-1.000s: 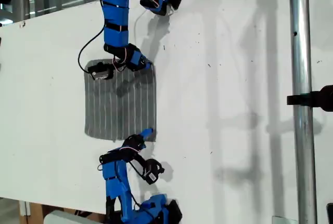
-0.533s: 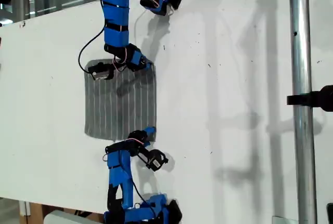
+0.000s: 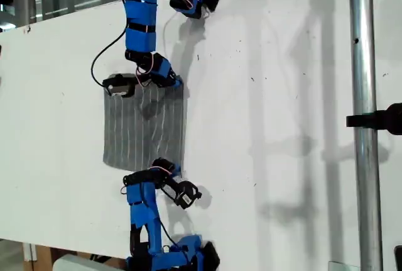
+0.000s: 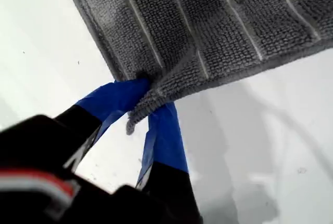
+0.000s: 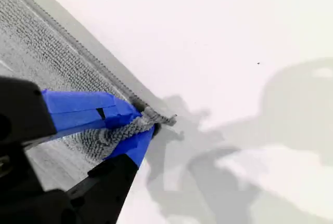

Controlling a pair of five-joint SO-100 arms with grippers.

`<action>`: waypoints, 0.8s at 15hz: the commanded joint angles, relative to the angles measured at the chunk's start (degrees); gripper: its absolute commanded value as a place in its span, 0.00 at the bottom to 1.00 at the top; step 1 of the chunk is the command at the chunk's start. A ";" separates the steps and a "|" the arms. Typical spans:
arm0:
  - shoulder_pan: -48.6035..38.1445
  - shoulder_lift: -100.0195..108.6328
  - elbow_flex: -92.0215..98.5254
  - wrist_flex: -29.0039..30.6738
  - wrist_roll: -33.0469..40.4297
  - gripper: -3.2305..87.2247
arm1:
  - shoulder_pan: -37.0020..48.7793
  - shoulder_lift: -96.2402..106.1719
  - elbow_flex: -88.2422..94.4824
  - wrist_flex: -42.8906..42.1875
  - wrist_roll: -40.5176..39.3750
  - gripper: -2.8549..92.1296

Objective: Grasp corners of a towel and fold twice.

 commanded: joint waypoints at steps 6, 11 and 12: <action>21.71 23.82 7.21 5.19 -17.58 0.00 | -23.29 1.41 -17.58 13.27 13.62 0.03; -9.76 26.19 7.29 -1.49 6.15 0.00 | 10.72 2.90 -19.78 12.13 -9.05 0.03; -15.64 25.31 4.22 -1.85 10.02 0.00 | 16.96 0.97 -22.50 10.81 -13.71 0.03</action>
